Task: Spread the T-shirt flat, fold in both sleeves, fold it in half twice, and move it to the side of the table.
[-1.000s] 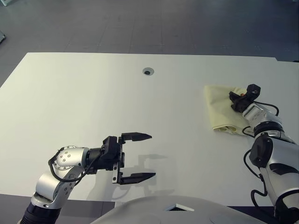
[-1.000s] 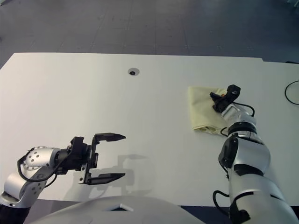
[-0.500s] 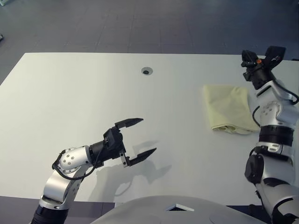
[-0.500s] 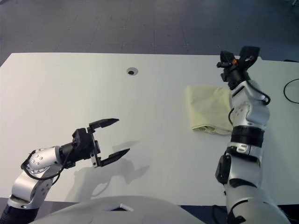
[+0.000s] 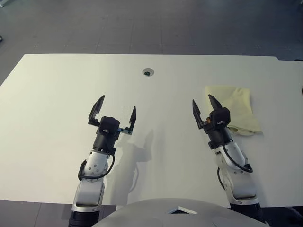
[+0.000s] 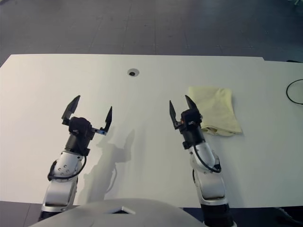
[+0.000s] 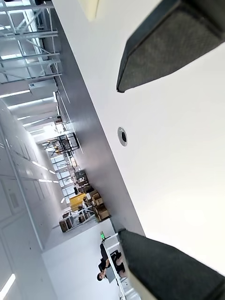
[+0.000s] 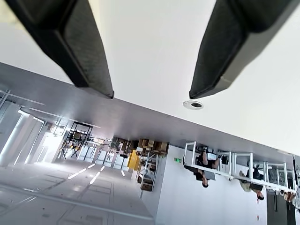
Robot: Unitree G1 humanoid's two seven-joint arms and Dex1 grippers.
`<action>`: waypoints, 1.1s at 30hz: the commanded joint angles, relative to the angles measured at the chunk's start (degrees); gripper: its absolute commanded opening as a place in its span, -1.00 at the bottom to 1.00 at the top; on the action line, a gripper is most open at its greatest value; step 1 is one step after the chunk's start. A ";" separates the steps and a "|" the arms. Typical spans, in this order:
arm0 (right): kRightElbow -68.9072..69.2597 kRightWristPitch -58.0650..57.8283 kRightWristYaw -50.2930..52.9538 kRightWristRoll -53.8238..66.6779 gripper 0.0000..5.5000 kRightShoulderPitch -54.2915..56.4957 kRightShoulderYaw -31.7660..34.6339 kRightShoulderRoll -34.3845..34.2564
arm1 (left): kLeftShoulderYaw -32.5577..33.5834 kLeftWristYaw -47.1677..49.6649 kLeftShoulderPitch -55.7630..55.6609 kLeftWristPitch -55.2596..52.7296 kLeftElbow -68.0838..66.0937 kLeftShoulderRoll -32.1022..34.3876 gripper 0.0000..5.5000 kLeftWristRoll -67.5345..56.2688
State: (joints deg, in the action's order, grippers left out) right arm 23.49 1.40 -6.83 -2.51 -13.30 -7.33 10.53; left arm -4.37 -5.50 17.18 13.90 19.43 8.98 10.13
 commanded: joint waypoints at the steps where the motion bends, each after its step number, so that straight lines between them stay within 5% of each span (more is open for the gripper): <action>1: -1.72 2.30 0.11 -0.61 0.35 -1.99 -0.62 -0.73 | 1.29 2.07 -1.83 1.79 -1.67 -0.39 0.96 0.81; 13: -1.28 6.65 3.65 -0.18 0.96 -8.44 1.31 -4.57 | 0.68 -3.58 -5.06 3.14 -2.78 2.57 0.39 -3.60; 23: -0.18 6.74 3.78 -0.23 0.96 -9.88 1.80 -4.86 | 0.57 -5.16 -4.53 3.22 -2.06 3.66 0.96 -3.52; 33: 0.68 3.77 5.36 0.09 0.96 -10.85 2.88 -6.42 | 0.46 -5.55 -3.71 3.04 -1.29 3.99 0.96 -3.49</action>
State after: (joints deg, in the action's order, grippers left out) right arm 23.26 6.50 -1.86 -2.71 -23.73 -5.00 4.58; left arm -3.75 -10.66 13.01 17.16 17.21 12.45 6.58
